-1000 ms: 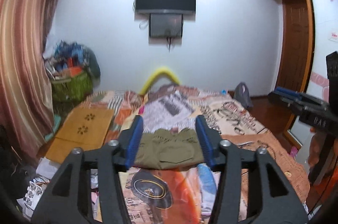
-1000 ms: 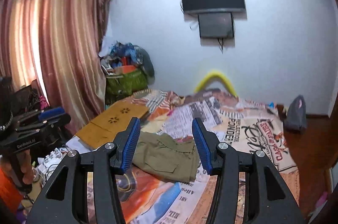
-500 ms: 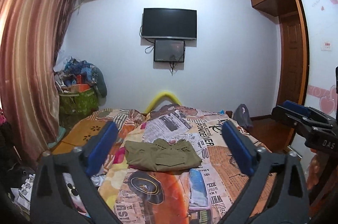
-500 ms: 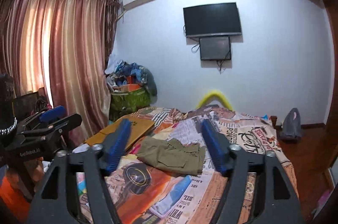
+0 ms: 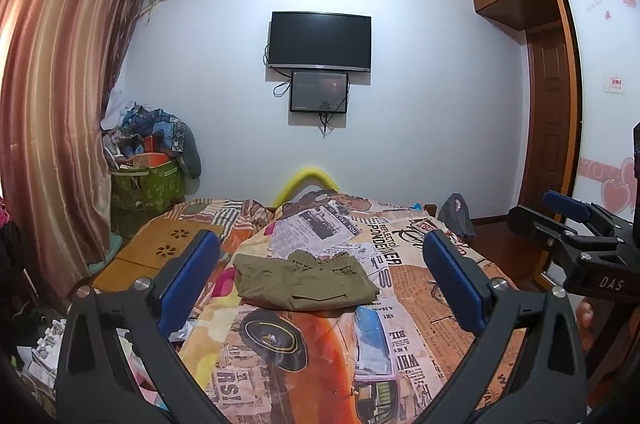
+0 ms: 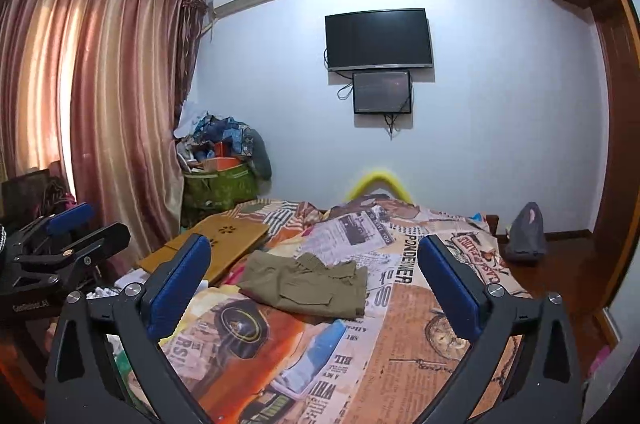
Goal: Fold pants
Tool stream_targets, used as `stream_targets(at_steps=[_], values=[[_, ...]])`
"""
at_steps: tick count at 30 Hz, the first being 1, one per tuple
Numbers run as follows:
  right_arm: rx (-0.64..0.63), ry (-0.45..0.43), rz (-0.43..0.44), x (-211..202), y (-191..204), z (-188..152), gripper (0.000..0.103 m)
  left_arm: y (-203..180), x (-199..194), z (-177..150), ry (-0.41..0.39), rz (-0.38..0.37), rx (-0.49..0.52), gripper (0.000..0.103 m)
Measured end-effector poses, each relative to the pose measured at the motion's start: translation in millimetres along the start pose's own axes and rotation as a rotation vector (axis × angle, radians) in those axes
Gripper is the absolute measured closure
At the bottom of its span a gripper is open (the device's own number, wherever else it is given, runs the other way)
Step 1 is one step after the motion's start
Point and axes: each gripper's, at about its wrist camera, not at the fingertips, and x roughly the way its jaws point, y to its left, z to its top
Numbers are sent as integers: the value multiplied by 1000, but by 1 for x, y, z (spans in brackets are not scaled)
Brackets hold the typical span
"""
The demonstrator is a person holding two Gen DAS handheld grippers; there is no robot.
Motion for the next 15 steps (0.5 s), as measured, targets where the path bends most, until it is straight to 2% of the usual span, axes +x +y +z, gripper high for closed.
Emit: stream_targets(at_steps=[15], values=[[-17, 15, -14, -6, 3, -7, 0, -8, 5, -8, 11, 3, 2, 0]])
